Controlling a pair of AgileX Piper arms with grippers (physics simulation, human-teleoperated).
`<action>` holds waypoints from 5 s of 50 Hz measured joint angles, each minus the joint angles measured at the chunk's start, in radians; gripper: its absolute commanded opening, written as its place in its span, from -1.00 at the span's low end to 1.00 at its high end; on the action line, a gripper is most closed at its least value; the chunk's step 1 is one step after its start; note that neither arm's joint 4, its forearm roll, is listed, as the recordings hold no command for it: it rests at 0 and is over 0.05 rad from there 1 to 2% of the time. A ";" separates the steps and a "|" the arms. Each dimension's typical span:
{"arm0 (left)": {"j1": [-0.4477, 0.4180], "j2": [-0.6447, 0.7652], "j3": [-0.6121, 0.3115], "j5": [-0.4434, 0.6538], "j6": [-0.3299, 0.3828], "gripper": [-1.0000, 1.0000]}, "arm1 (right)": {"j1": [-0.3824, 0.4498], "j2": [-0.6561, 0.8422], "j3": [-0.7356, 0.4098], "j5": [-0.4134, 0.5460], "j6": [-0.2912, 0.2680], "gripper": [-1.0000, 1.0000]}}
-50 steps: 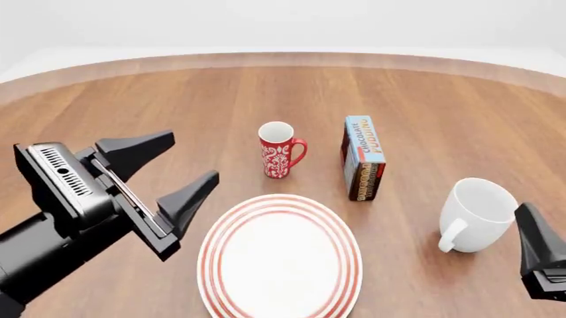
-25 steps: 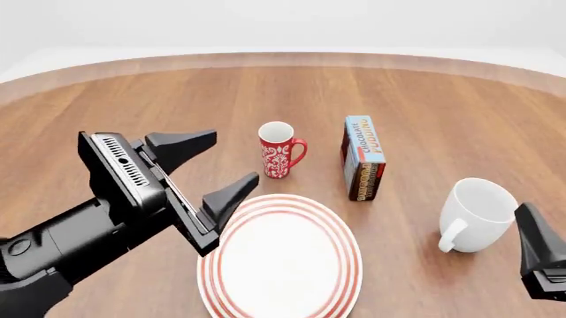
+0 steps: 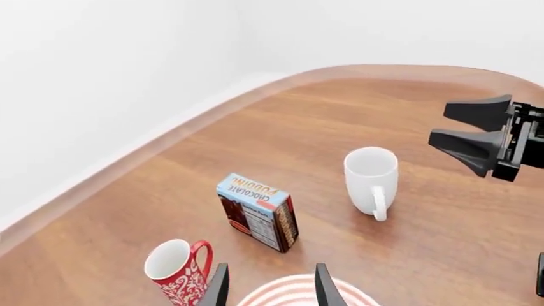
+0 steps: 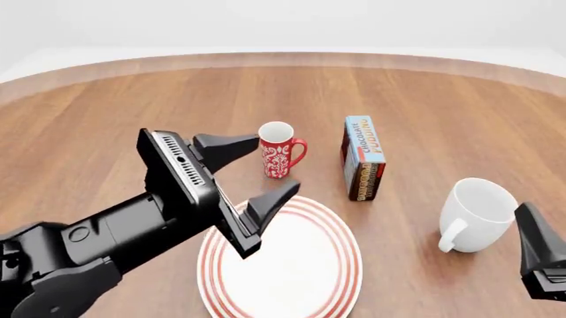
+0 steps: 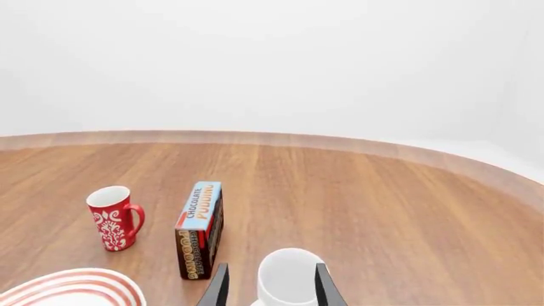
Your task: Pick up the white mug and put it on the plate, and put the chocolate pudding to the right of the plate.
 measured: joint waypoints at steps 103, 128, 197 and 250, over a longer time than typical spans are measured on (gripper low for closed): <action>-0.182 0.424 -0.278 -0.024 -0.074 1.00 | 0.002 0.000 -0.001 -0.004 0.002 1.00; -0.217 0.522 -0.333 -0.046 -0.111 1.00 | 0.003 0.000 -0.001 -0.005 0.003 1.00; -0.249 0.720 -0.533 0.008 -0.151 1.00 | 0.006 0.000 0.000 -0.012 0.007 1.00; -0.243 0.838 -0.688 0.076 -0.147 1.00 | 0.006 0.000 -0.001 -0.010 0.017 1.00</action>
